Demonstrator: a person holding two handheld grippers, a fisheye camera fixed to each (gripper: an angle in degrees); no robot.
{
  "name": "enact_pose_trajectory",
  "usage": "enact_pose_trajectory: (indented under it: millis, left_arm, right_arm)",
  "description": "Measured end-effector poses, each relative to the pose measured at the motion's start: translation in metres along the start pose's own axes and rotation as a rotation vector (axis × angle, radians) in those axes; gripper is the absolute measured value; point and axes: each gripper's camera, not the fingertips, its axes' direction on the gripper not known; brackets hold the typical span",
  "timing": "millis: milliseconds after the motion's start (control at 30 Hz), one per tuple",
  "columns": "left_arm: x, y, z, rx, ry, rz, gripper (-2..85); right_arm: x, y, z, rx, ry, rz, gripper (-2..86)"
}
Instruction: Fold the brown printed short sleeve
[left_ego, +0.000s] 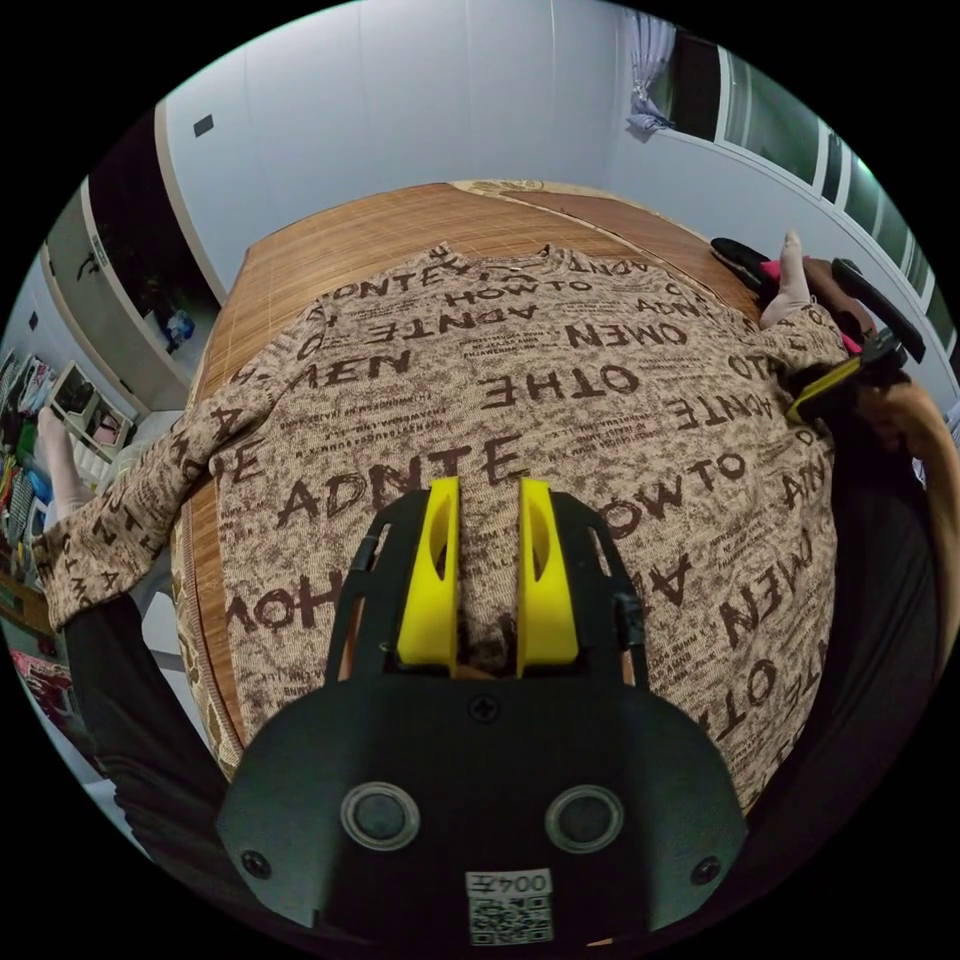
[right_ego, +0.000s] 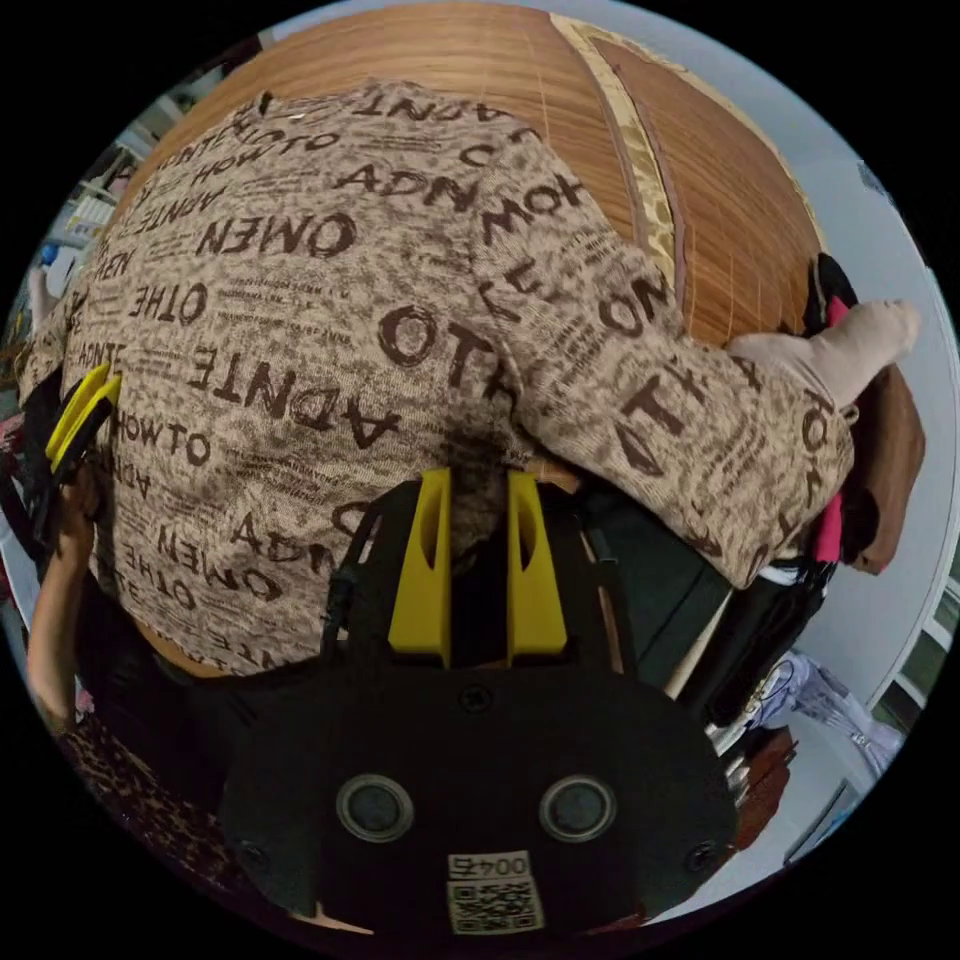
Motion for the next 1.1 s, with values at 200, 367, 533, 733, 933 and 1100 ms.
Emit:
enact_pose_trajectory:
  millis: [200,367,533,733,933,1100]
  left_arm:
    - [-0.015,0.004,-0.010,0.000,0.000,0.000,8.2]
    - [-0.030,0.008,-0.020,0.000,-0.004,0.002,8.3]
    - [-0.046,0.012,-0.030,0.000,-0.008,0.001,8.3]
    - [-0.070,0.017,-0.044,0.001,0.000,-0.003,8.4]
    - [-0.111,0.021,-0.064,0.003,0.114,-0.048,10.5]
    - [-0.207,0.052,-0.145,0.183,0.072,-0.260,12.0]
  right_arm:
    - [-0.001,0.015,-0.013,0.069,0.006,0.021,9.8]
    - [-0.037,0.032,-0.042,0.400,-0.029,-0.052,11.3]
    - [-0.069,0.018,-0.032,0.517,-0.178,-0.103,13.4]
    - [-0.080,0.010,-0.010,0.564,-0.179,-0.046,13.7]
    - [-0.091,0.017,0.010,0.606,-0.137,-0.046,13.4]
    - [-0.093,0.022,0.015,0.611,-0.146,-0.043,13.3]
